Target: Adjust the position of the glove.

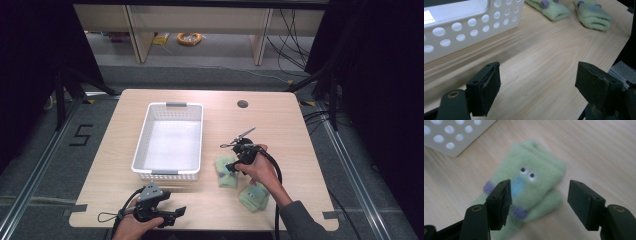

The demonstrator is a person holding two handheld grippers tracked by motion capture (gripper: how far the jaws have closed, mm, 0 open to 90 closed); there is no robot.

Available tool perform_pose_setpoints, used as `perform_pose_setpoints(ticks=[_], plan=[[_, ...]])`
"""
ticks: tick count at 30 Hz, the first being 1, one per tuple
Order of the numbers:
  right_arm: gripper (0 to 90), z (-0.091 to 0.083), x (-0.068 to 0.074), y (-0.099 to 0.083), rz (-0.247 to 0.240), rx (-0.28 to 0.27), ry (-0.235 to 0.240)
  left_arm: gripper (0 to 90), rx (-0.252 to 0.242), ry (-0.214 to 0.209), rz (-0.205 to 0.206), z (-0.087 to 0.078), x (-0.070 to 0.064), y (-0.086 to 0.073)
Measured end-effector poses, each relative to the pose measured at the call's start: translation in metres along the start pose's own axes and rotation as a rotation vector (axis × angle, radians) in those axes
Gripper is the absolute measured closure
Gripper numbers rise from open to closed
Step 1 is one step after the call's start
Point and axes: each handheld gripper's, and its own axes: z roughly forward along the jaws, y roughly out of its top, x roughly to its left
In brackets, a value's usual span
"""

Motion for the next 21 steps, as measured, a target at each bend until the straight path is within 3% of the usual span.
perform_pose_setpoints(ticks=[4,8,9,10,11,13,16,17,20,21], plan=[[37.6,0.001,0.008,-0.006,0.04,0.038,0.014,19.6,-0.007,-0.003,-0.006,0.0,-0.001,0.0],[39.5,0.004,0.008,-0.01,0.06,0.034,0.026,19.5,-0.006,-0.004,-0.006,0.0,0.0,0.0],[40.0,0.005,0.01,-0.011,0.095,0.046,0.032,19.6,-0.006,-0.004,-0.006,0.0,0.0,0.0],[40.0,0.005,0.01,-0.011,0.095,0.046,0.032,19.6,-0.005,-0.004,-0.006,0.0,0.0,0.0],[39.9,0.005,0.013,-0.011,0.065,0.016,0.059,19.6,-0.007,-0.002,-0.008,0.0,0.0,0.0],[39.7,0.004,0.016,-0.011,0.07,0.01,0.055,19.5,-0.004,0.0,-0.004,0.0,0.0,0.0],[39.4,0.003,0.026,-0.009,0.09,0.032,0.041,19.6,-0.003,-0.001,-0.003,0.0,0.0,0.0],[39.4,0.004,0.025,-0.008,0.058,0.023,0.034,19.5,-0.006,-0.003,-0.006,0.0,0.0,0.0],[40.0,0.008,0.03,-0.007,0.056,0.048,-0.006,19.5,-0.006,-0.006,-0.007,0.0,0.0,0.0],[39.7,0.011,0.03,-0.007,0.035,0.051,-0.015,19.6,-0.007,-0.001,-0.007,-0.001,0.0,0.0]])
